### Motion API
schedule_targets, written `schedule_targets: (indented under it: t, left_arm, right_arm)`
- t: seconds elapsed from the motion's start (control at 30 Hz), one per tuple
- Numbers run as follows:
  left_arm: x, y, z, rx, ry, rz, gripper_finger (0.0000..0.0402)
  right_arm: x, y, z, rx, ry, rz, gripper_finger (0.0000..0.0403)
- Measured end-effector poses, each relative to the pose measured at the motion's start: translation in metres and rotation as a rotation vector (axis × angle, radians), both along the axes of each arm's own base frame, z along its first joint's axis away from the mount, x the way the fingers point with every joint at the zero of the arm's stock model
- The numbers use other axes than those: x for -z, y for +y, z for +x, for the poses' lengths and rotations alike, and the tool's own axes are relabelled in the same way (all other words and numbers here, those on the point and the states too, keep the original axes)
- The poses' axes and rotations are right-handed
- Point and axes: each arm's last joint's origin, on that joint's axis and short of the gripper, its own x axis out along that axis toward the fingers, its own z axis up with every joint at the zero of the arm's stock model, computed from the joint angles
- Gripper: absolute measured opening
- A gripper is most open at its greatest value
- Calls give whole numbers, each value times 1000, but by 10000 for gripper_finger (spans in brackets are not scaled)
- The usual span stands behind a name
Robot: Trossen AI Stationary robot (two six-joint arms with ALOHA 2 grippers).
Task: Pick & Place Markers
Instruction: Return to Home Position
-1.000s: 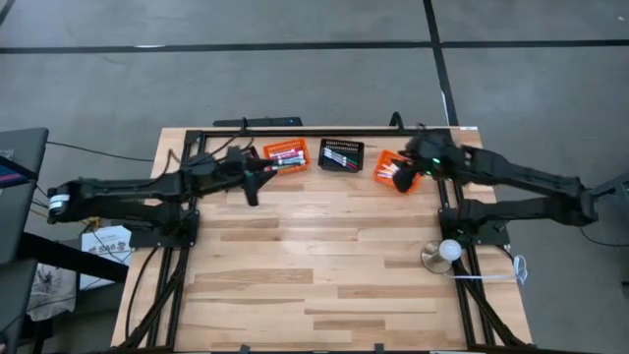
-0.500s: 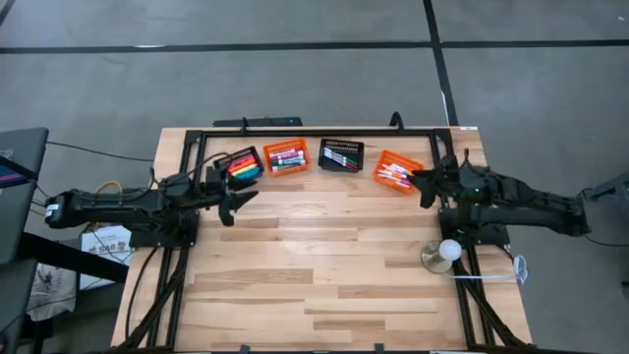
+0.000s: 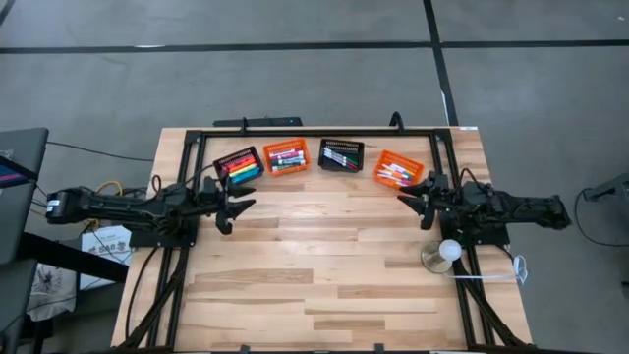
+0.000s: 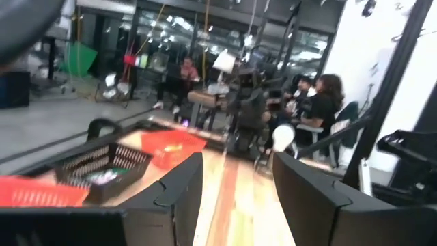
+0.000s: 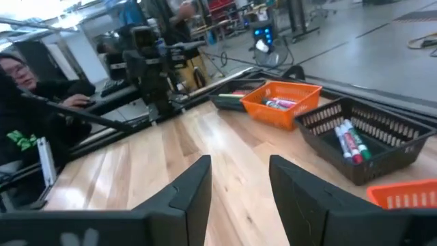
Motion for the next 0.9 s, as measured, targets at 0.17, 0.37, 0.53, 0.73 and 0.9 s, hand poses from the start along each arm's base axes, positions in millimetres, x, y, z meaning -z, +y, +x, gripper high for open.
schedule_targets:
  t: [0.17, 0.37, 0.53, 0.73, 0.9]
  left_arm:
    - [8, 4, 1, 14, 66, -26, 176]
    - [4, 9, -3, 97, 32, -2, 176]
    - [-3, 10, -9, 140, -26, 45, 176]
    - [5, 9, -11, 156, 62, 21, 176]
    - [5, 11, -11, 108, 64, 47, 176]
  right_arm:
    - [1, 2, 0, -28, 17, 14, 141]
    - [-1, 3, -1, -71, 6, 33, 137]
    - [-4, 3, 0, -73, -15, 18, 139]
    - [-2, 3, 0, -53, -20, 3, 136]
    - [14, 3, 8, -49, -54, 1, 136]
